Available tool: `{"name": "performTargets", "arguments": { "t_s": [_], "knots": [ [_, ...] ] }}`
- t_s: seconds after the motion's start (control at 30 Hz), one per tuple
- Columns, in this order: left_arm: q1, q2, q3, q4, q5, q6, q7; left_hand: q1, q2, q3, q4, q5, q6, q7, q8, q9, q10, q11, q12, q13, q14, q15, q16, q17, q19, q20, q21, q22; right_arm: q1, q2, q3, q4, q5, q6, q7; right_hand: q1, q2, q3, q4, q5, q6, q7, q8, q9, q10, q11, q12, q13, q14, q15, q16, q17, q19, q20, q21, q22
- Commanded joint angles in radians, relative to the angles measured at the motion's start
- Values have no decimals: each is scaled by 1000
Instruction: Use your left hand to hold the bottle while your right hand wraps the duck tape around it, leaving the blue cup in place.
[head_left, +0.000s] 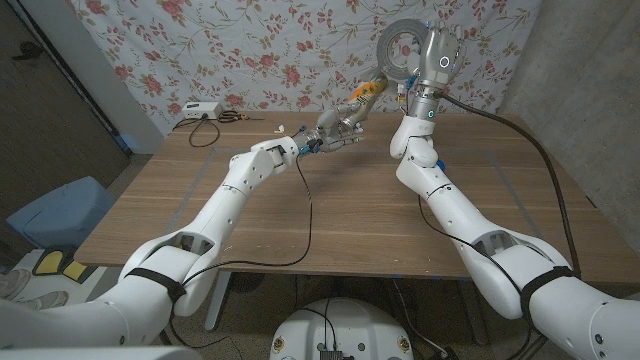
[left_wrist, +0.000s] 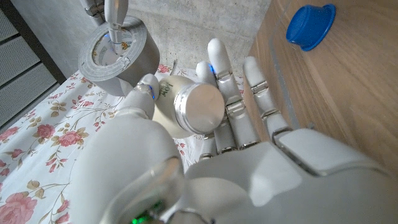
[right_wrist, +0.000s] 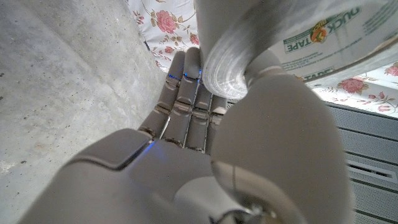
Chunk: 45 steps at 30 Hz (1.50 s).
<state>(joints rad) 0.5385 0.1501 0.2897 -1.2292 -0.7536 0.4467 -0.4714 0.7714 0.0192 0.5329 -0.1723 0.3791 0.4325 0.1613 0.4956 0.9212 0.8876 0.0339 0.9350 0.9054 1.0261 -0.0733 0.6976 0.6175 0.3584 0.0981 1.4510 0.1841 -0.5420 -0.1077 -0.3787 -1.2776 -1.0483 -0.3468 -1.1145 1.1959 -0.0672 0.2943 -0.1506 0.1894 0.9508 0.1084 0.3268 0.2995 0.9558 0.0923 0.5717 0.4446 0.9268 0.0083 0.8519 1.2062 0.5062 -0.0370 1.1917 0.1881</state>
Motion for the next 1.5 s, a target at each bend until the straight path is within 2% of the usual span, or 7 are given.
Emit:
{"name": "performTargets", "arguments": {
  "t_s": [0.03,0.3,0.5,1.07,1.2,1.33,1.5],
  "knots": [
    [29,-95,-57,61,-101,-22,-32,11,138,301,65,104,403,-46,735,289,108,-82,30,50,48,-19,40,37,53,-23,22,1,-32,76,123,31,-79,128,-2,85,96,143,-8,4,129,-134,4,2,132,-131,3,85,132,-235,-18,-13,7,2,16,3],
    [103,-178,-103,8,-134,-114,77,-60,157,258,120,109,344,-72,777,305,99,-115,74,147,42,-52,87,111,75,-56,43,5,-59,142,235,31,-167,239,-2,89,94,134,-12,-4,129,-132,3,7,128,-131,-2,91,145,-238,-85,-106,6,3,34,-2],
    [175,-228,-124,-90,-159,-138,253,-63,162,254,116,102,345,-69,765,280,102,-119,53,121,34,-56,91,113,70,-61,49,4,-68,171,294,35,-197,289,-2,93,97,137,-12,-7,113,-133,5,21,115,-129,-2,105,154,-236,-95,-112,12,2,42,-4],
    [212,-274,-107,-147,-192,-151,478,-67,167,263,112,86,342,-51,747,273,105,-123,31,99,33,-58,91,101,69,-60,51,-1,-81,230,402,48,-238,377,-2,98,97,136,-12,-7,100,-137,16,45,105,-128,-4,123,167,-235,-115,-116,25,-2,62,-7],
    [186,-261,-100,-106,-220,-114,421,-76,166,282,122,82,375,-51,728,239,126,-125,22,76,75,-64,87,72,126,-72,51,-7,-80,236,415,52,-257,397,-2,97,97,137,-11,-7,100,-136,17,45,106,-131,-5,124,168,-234,-118,-114,26,0,64,-8],
    [177,-261,-102,-88,-246,-82,393,-92,165,305,139,81,417,-57,757,278,155,-135,38,89,135,-70,93,51,187,-86,50,-8,-78,243,427,59,-269,417,-2,96,94,138,-11,-6,103,-135,19,45,107,-130,-5,126,170,-234,-121,-110,25,0,65,-9],
    [179,-287,-115,-75,-296,-51,372,-99,161,323,139,88,445,-49,744,251,160,-133,37,86,139,-66,95,61,188,-89,45,-5,-76,263,460,80,-287,470,-2,93,96,139,-9,-6,100,-136,20,45,103,-131,-8,129,168,-234,-132,-113,21,-2,67,-9]
  ]
}}
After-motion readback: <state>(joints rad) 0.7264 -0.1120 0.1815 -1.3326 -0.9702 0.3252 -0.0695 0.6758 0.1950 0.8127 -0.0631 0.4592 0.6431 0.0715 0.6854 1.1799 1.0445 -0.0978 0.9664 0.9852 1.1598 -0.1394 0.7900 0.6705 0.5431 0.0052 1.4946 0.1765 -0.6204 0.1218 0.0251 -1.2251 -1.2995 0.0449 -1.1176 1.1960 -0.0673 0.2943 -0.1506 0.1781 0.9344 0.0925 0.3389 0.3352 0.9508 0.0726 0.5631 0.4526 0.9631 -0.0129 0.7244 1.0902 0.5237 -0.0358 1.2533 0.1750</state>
